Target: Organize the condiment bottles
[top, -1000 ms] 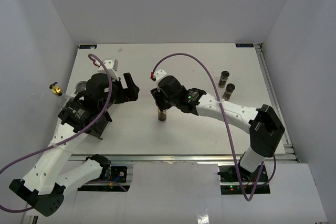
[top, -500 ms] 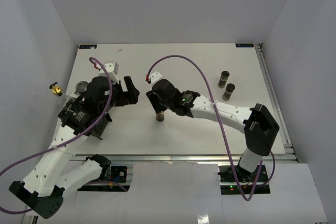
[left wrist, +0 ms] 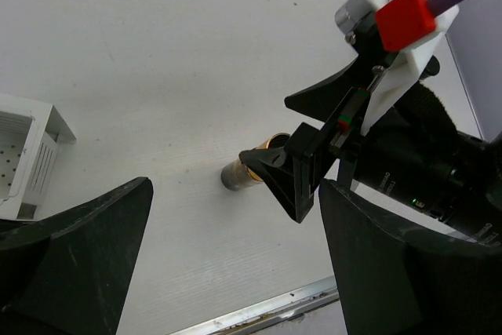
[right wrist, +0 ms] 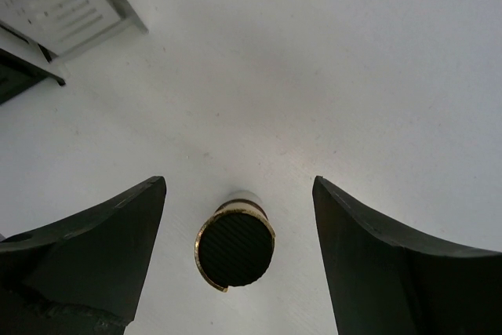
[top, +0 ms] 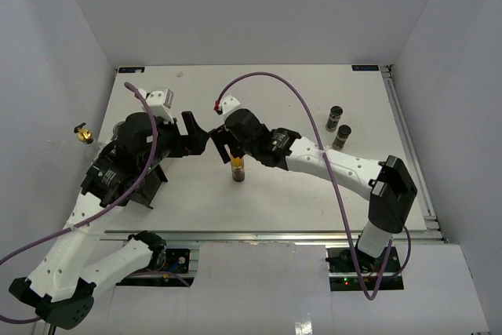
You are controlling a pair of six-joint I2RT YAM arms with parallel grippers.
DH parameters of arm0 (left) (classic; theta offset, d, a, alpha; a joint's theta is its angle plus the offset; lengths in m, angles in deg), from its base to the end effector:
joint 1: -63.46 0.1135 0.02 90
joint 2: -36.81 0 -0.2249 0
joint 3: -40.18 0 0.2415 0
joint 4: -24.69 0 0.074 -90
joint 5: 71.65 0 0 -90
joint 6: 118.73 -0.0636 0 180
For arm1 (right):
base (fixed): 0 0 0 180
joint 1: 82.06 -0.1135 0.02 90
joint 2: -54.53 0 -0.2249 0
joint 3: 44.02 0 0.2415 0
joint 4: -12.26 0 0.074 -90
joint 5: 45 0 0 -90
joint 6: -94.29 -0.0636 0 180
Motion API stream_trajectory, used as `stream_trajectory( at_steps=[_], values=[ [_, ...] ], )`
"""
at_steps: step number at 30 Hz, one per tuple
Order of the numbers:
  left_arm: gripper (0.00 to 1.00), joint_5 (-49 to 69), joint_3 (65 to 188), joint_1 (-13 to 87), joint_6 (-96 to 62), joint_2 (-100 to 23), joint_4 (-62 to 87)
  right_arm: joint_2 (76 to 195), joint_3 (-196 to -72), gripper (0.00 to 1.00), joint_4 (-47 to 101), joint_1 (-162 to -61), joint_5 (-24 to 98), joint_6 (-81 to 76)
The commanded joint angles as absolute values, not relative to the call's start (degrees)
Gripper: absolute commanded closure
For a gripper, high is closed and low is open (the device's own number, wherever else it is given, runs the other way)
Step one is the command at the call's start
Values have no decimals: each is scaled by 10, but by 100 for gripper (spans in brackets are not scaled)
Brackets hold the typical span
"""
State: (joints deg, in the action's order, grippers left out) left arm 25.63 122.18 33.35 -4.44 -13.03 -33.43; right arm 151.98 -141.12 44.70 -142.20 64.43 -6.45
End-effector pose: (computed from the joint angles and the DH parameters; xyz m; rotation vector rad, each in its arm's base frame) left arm 0.1794 -0.0947 0.3539 0.0226 2.0521 -0.4701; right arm 0.2191 0.3392 0.2625 -0.7061 2.0090 0.3747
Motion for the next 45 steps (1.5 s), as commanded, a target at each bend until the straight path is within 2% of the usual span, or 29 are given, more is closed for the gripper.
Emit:
stream_trajectory(
  at_steps=[1,6,10,16,21,29,45],
  values=[
    [2,226,1258,334,-59,-123,-353,1504,-1489,18,460,-1421,671,-46],
    [2,167,1256,334,-75,-139,-346,1527,-1586,17,526,-1374,677,-65],
    [2,132,1254,333,-72,-180,-345,1529,-1604,16,577,-1305,662,-85],
    [2,116,1230,321,-76,-226,-294,1421,-1487,15,538,-1203,619,-88],
    [3,153,1216,284,-78,-268,-273,1331,-1389,14,504,-1151,592,-74],
    [8,229,1219,227,-70,-331,-274,1281,-1314,14,472,-1134,572,-59],
    [11,291,1222,186,-51,-429,-268,1250,-1284,14,458,-1128,559,-48]
  ],
)
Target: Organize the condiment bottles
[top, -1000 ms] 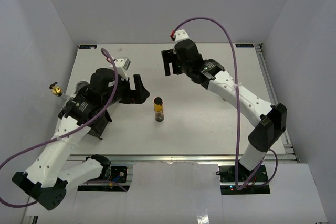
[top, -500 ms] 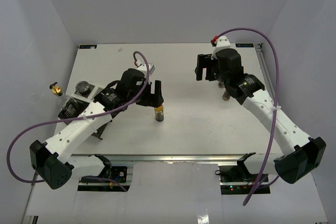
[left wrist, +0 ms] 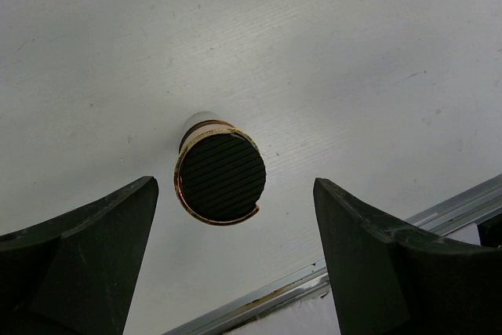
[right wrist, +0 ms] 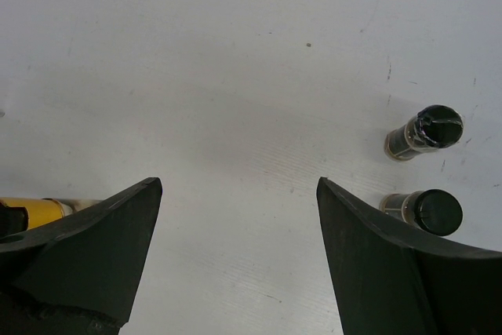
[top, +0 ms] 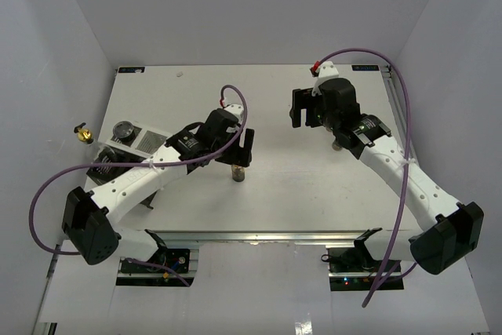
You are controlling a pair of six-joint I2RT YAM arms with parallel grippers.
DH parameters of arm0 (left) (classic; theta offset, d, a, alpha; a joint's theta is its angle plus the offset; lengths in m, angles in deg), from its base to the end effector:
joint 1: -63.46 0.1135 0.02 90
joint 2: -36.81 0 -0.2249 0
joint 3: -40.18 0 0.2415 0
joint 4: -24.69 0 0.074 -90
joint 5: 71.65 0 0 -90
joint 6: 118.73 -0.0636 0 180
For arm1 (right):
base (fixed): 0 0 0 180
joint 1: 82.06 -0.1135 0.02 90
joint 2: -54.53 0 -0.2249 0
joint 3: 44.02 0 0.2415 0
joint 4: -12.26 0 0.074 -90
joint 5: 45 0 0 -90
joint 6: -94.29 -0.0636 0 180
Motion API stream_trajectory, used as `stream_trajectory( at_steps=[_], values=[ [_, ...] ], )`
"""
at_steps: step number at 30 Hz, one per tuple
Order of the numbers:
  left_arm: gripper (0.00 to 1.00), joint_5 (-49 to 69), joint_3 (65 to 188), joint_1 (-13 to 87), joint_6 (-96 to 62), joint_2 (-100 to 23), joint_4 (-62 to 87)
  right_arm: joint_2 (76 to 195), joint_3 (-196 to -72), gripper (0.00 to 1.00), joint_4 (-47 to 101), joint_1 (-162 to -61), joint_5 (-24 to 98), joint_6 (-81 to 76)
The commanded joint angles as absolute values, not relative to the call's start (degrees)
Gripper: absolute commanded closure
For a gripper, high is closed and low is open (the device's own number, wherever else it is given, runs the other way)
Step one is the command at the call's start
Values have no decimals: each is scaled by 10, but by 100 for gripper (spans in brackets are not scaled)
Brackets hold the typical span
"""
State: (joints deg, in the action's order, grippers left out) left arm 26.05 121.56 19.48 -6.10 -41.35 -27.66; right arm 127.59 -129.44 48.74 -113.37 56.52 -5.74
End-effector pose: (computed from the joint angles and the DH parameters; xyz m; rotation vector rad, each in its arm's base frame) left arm 0.2251 -0.2054 0.2436 0.3935 2.4195 -0.3635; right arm 0.2755 0.1527 0.3246 -0.2394 1.9781 0.2671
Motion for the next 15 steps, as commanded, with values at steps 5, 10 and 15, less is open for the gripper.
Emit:
stream_trajectory(
  at_steps=[5,10,15],
  values=[
    [14,317,1226,179,-42,-457,-268,1240,-1273,14,450,-1126,560,-41],
    [18,350,1233,175,-31,-478,-273,1233,-1258,13,444,-1124,557,-36],
    [30,354,1245,172,-24,-498,-271,1225,-1248,13,440,-1122,552,-29]
  ],
)
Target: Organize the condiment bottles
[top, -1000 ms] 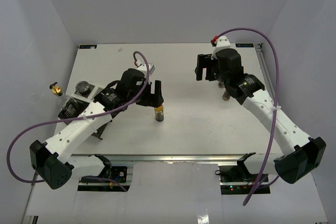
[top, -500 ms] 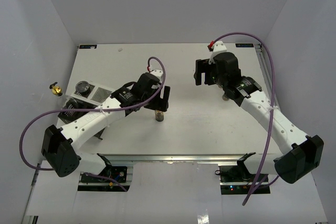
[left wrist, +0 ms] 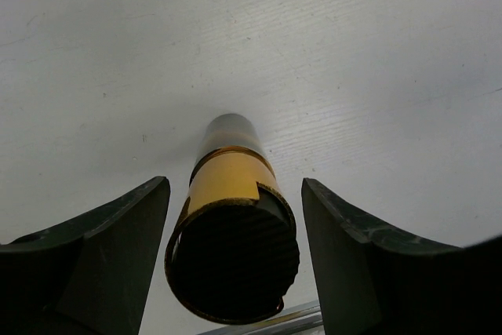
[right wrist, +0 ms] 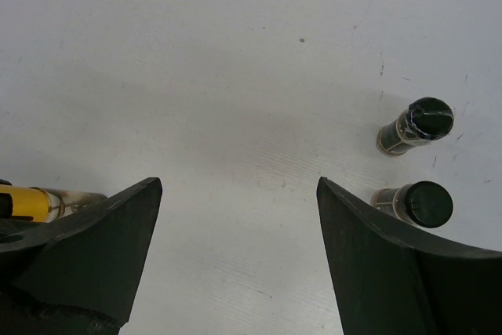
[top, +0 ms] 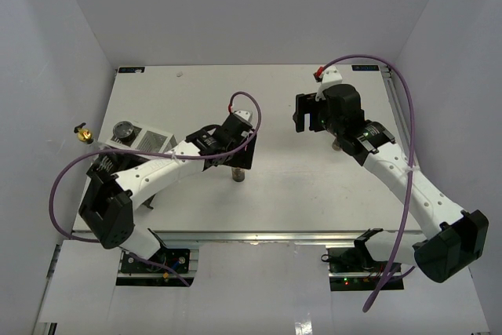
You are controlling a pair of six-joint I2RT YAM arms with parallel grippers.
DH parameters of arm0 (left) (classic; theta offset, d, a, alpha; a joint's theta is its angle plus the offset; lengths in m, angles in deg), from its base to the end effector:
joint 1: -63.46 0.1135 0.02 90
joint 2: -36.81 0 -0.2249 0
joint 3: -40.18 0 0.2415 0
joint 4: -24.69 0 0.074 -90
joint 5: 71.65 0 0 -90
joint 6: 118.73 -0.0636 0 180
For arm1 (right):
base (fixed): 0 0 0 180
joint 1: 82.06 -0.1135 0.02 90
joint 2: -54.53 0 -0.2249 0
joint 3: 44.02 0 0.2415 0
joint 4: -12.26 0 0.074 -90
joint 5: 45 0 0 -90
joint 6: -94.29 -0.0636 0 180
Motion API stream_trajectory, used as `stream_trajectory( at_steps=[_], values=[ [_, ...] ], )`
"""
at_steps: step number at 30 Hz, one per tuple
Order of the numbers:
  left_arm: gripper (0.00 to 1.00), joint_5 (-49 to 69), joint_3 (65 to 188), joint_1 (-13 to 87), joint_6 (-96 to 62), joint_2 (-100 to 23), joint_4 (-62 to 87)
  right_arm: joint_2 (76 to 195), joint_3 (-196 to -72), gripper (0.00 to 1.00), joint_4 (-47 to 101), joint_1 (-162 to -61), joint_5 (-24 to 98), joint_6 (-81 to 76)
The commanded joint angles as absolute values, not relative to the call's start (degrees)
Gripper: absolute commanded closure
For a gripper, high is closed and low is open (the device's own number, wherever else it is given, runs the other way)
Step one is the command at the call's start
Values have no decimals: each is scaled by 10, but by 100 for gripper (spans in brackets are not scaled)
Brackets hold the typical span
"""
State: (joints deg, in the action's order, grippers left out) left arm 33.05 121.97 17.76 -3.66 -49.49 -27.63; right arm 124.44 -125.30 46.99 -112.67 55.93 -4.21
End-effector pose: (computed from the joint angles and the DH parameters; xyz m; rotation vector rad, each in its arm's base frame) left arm 0.2353 -0.2180 0.2055 0.3561 2.4975 -0.1697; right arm 0.2684 0.1448 0.3182 -0.2569 1.9629 0.2566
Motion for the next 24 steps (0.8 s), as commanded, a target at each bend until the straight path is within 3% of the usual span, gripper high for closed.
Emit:
stream_trajectory(
  at_steps=[1,8,10,16,24],
  values=[
    [36,355,1249,170,-22,-502,-273,1223,-1246,13,439,-1122,551,-28],
    [80,380,1293,156,-7,-536,-311,1211,-1234,13,438,-1121,545,-21],
    [99,397,1305,154,2,-537,-328,1208,-1230,13,437,-1121,543,-20],
    [100,465,1368,162,20,-512,-408,1197,-1231,13,444,-1120,529,-20],
    [100,485,1496,309,0,-457,-539,1174,-1223,13,450,-1120,515,-23]
  ],
)
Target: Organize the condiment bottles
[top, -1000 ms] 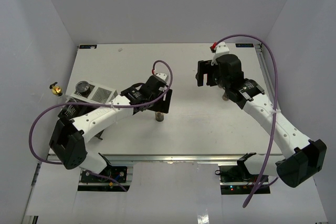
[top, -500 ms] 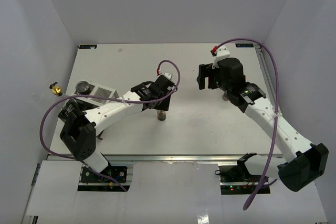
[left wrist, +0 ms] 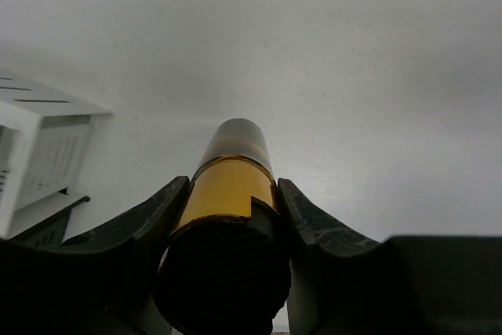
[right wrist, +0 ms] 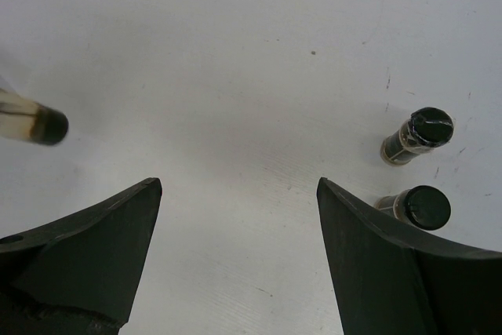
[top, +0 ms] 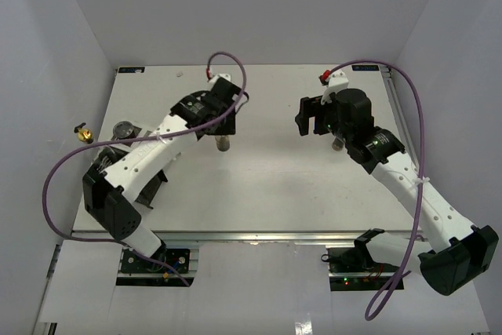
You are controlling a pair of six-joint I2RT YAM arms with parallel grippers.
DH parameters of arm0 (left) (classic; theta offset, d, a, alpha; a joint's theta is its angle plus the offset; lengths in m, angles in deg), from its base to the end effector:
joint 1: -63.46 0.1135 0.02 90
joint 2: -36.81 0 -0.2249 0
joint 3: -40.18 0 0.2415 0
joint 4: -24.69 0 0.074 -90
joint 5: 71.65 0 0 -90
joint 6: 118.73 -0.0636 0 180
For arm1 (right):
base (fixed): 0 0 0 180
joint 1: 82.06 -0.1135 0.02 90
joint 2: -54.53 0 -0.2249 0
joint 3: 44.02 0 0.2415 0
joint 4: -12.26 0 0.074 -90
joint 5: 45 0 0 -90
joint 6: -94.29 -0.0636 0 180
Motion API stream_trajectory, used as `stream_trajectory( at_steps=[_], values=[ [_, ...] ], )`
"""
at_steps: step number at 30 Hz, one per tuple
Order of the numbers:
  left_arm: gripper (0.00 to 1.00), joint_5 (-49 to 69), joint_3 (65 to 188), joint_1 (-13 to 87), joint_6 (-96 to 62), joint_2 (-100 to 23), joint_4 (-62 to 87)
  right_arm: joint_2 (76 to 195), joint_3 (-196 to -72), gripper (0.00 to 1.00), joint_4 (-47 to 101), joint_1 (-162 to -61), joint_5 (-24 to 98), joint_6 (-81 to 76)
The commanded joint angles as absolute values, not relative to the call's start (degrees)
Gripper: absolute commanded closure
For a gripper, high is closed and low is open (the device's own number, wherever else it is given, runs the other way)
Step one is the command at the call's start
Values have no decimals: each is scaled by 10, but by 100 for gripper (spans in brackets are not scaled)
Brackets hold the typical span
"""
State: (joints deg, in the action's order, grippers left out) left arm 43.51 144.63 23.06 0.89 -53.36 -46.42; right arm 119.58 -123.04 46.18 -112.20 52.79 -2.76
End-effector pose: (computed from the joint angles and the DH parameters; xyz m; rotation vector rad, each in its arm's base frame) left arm 0.2663 -0.1911 0.2878 0.0673 2.4298 0.0289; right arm 0.2536 0.1373 0.3290 -0.2953 1.9048 0.3061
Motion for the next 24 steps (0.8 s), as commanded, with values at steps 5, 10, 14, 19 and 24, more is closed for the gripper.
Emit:
stream_trajectory(
  at_steps=[5,10,14,19,24],
  values=[
    [100,475,1480,421,-24,-385,-561,1166,-1217,13,453,-1120,507,-25],
    [100,428,1436,523,-28,-318,-559,1161,-1208,13,449,-1119,488,-33],
    [100,432,1414,571,-24,-299,-567,1157,-1198,13,451,-1119,478,-34],
    [100,469,1382,595,-6,-272,-586,1147,-1182,13,451,-1119,475,-29],
    [100,458,1355,601,1,-259,-584,1140,-1174,13,451,-1119,468,-29]
  ],
)
